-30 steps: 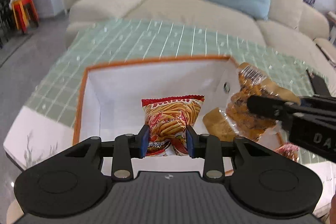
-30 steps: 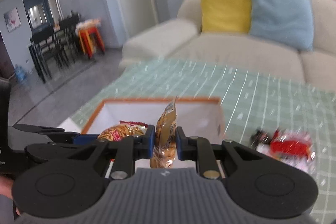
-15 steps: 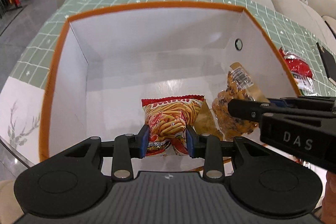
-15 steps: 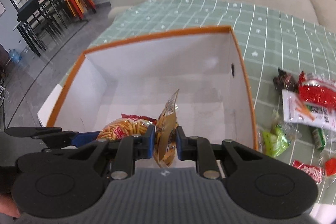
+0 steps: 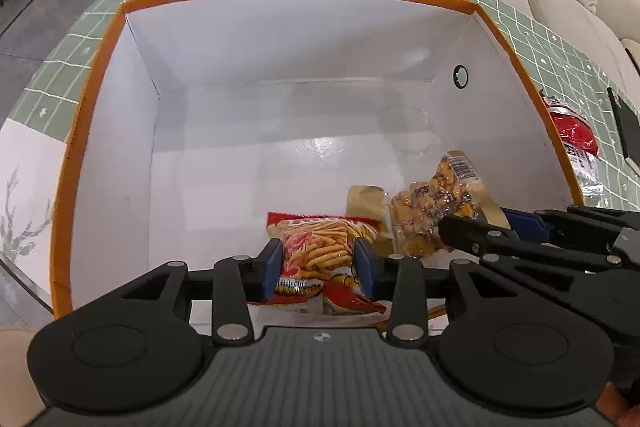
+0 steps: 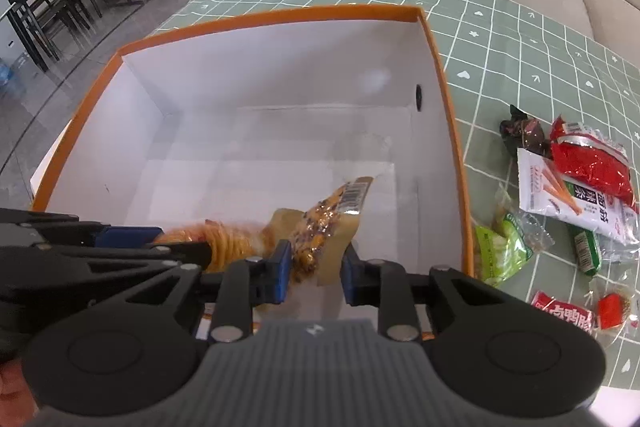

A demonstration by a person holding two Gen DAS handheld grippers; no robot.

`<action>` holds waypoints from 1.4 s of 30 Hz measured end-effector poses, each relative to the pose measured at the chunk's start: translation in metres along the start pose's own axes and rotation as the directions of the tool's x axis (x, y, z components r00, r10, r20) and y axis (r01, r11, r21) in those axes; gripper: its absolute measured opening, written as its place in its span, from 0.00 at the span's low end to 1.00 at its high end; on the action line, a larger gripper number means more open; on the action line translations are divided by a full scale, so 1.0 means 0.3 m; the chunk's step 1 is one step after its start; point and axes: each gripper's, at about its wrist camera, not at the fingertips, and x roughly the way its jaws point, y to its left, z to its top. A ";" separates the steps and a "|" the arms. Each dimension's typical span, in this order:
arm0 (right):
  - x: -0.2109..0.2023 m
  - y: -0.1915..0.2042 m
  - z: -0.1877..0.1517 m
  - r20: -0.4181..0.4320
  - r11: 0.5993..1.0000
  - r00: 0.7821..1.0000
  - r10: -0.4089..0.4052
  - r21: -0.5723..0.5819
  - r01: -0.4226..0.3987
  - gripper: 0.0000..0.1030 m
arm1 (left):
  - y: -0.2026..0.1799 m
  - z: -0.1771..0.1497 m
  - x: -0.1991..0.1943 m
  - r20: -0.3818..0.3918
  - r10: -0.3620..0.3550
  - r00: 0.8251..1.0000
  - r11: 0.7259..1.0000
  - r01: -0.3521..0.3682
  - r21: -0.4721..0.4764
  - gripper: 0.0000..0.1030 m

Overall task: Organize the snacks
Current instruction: 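Lower both bags into the box and open both grippers, then move both grippers back over the remaining snacks on the mat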

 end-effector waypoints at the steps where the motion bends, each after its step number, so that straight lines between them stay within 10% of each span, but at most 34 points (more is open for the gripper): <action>1: 0.002 -0.001 0.000 0.001 1.000 1.000 -0.003 -0.005 0.003 0.23 | -0.001 -0.002 -0.003 0.005 0.010 1.000 1.000 -0.010 0.007 0.50; 12: -0.055 -0.013 -0.006 0.030 1.000 0.999 0.017 0.022 -0.018 0.34 | -0.026 -0.002 -0.045 0.060 0.096 0.994 0.995 -0.098 0.032 0.73; 15: -0.092 -0.025 -0.008 0.060 0.999 0.998 -0.021 0.044 0.018 0.62 | -0.028 -0.012 -0.077 0.101 0.119 0.988 0.992 -0.123 0.040 0.81; 24: -0.235 -0.071 -0.049 0.191 0.996 0.981 -0.039 0.083 0.024 0.71 | -0.083 -0.016 -0.208 0.265 0.069 0.962 0.994 -0.089 0.065 0.81; 36: -0.426 -0.145 -0.148 0.380 0.978 0.902 -0.206 0.105 0.178 0.93 | -0.170 -0.071 -0.318 0.453 -0.035 0.891 0.992 -0.022 0.121 0.78; 42: -0.476 -0.204 -0.240 0.409 0.971 0.881 -0.238 0.135 0.199 0.93 | -0.261 -0.114 -0.311 0.451 -0.129 0.883 0.974 0.027 0.227 0.68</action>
